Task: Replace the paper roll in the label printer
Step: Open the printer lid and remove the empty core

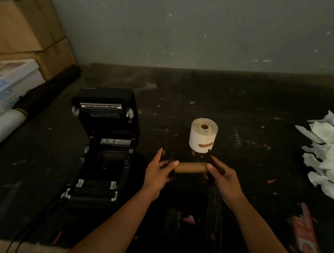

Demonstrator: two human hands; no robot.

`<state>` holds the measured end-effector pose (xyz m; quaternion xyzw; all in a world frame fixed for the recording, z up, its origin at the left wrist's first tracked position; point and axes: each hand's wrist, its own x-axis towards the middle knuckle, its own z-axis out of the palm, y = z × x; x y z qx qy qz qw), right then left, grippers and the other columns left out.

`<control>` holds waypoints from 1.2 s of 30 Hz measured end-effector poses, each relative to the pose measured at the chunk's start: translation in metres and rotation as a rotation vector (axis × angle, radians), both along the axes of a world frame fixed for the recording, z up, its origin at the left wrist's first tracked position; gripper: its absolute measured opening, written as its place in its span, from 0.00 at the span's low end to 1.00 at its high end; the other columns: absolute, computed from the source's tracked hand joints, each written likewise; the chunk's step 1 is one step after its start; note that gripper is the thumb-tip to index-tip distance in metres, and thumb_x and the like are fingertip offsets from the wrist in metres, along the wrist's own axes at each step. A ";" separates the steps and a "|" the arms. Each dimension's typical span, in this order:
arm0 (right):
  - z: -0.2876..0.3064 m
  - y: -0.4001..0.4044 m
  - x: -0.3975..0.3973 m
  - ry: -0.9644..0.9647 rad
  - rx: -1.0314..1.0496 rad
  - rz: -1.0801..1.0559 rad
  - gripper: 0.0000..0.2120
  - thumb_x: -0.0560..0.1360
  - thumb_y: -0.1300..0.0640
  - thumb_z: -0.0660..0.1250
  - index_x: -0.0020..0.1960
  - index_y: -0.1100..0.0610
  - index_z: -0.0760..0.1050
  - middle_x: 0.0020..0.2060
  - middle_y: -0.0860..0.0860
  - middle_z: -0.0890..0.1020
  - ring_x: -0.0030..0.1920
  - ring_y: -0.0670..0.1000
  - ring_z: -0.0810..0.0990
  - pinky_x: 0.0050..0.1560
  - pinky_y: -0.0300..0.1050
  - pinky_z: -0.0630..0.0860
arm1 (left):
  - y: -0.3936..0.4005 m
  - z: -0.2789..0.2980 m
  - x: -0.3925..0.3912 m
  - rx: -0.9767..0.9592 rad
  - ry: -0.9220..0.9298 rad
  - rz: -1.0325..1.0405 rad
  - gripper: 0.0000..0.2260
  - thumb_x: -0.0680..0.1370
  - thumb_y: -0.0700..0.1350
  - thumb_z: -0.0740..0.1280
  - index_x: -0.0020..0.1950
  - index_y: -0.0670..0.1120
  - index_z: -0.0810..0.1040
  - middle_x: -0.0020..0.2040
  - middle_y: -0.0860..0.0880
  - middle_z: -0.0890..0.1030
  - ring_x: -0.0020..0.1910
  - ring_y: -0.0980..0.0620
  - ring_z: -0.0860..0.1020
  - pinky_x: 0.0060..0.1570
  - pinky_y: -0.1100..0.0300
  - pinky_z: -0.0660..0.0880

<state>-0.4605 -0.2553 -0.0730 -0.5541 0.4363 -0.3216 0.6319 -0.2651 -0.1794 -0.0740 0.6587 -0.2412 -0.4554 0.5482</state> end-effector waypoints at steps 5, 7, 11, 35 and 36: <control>-0.005 -0.003 -0.003 -0.077 0.090 -0.079 0.18 0.74 0.56 0.67 0.61 0.43 0.73 0.53 0.48 0.77 0.51 0.52 0.80 0.47 0.43 0.76 | 0.000 0.003 -0.007 -0.015 0.060 0.018 0.39 0.72 0.45 0.73 0.76 0.55 0.55 0.65 0.45 0.75 0.52 0.55 0.76 0.39 0.60 0.78; -0.006 -0.004 -0.003 -0.104 0.112 -0.101 0.18 0.74 0.57 0.67 0.62 0.44 0.73 0.54 0.49 0.77 0.53 0.53 0.80 0.49 0.45 0.76 | -0.003 0.004 -0.008 -0.017 0.086 0.048 0.39 0.72 0.45 0.73 0.76 0.55 0.54 0.65 0.46 0.75 0.53 0.54 0.76 0.43 0.57 0.79; -0.004 -0.002 -0.003 -0.131 0.110 -0.131 0.19 0.74 0.58 0.67 0.64 0.47 0.72 0.54 0.47 0.75 0.54 0.51 0.78 0.47 0.41 0.76 | -0.004 0.004 -0.009 -0.021 0.150 0.119 0.40 0.71 0.44 0.74 0.76 0.54 0.55 0.63 0.46 0.77 0.56 0.51 0.77 0.49 0.51 0.80; -0.006 -0.015 -0.029 0.013 0.061 -0.185 0.21 0.76 0.58 0.64 0.69 0.56 0.67 0.58 0.55 0.76 0.53 0.52 0.79 0.47 0.41 0.76 | 0.001 -0.021 0.008 0.075 0.208 0.360 0.21 0.77 0.41 0.68 0.69 0.45 0.69 0.55 0.45 0.78 0.54 0.46 0.77 0.47 0.51 0.79; -0.007 -0.017 -0.031 0.023 0.064 -0.198 0.21 0.77 0.58 0.64 0.69 0.56 0.67 0.58 0.55 0.76 0.53 0.52 0.79 0.48 0.42 0.76 | 0.001 -0.022 0.010 0.079 0.189 0.364 0.20 0.77 0.41 0.68 0.69 0.45 0.69 0.57 0.44 0.77 0.55 0.45 0.77 0.49 0.50 0.79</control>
